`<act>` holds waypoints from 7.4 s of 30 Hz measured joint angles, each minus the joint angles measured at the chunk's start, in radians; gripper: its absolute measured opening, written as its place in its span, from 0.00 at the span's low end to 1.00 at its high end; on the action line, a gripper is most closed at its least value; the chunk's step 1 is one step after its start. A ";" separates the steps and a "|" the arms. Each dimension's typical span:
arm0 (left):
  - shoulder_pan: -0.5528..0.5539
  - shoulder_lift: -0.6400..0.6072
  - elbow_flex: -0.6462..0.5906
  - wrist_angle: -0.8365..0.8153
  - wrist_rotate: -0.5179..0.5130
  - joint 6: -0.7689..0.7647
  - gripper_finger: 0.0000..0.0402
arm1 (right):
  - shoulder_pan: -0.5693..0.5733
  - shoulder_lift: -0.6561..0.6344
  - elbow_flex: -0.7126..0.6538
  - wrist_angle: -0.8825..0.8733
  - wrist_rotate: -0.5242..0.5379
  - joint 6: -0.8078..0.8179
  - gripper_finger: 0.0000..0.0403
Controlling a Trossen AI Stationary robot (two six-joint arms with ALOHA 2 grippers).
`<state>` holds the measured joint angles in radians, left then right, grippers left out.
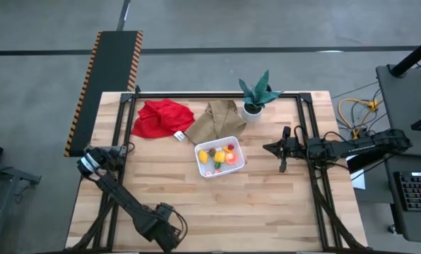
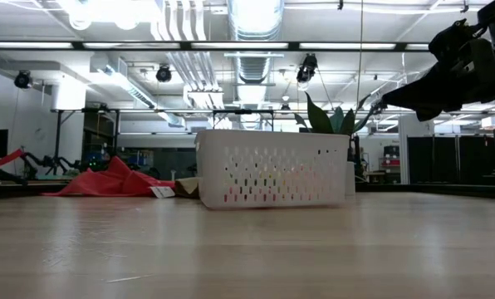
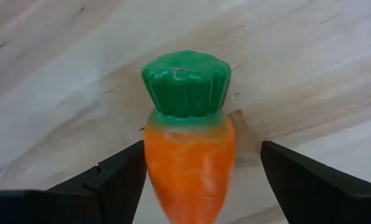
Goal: Pick and placing Produce into tupperware
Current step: Put the carrot into the white bin, then return to Home Position
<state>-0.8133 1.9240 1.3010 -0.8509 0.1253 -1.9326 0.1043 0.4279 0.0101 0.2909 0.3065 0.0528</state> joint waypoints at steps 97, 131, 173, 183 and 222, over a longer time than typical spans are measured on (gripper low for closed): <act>0.787 -0.074 0.065 0.790 -0.129 1.721 0.64 | 0.000 0.000 0.000 -0.047 0.001 0.018 0.02; 0.700 -1.190 -0.569 0.815 -0.472 2.279 0.00 | 0.000 -0.002 0.000 0.163 0.009 -0.106 0.02; 0.700 -1.899 -1.236 0.783 -0.400 2.034 0.00 | 0.000 -0.001 0.000 0.158 0.009 -0.114 0.02; 0.700 -1.898 -1.259 0.811 -0.364 1.990 0.00 | 0.000 -0.002 0.000 0.151 0.000 -0.128 0.02; 0.701 -1.892 -1.262 0.808 -0.392 1.991 0.00 | -0.029 -0.428 0.029 -0.333 -0.097 -0.122 0.02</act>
<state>-0.1127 0.0320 0.0387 -0.0429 -0.2663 0.0586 0.0755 0.0002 0.0387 -0.0423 0.2092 -0.0692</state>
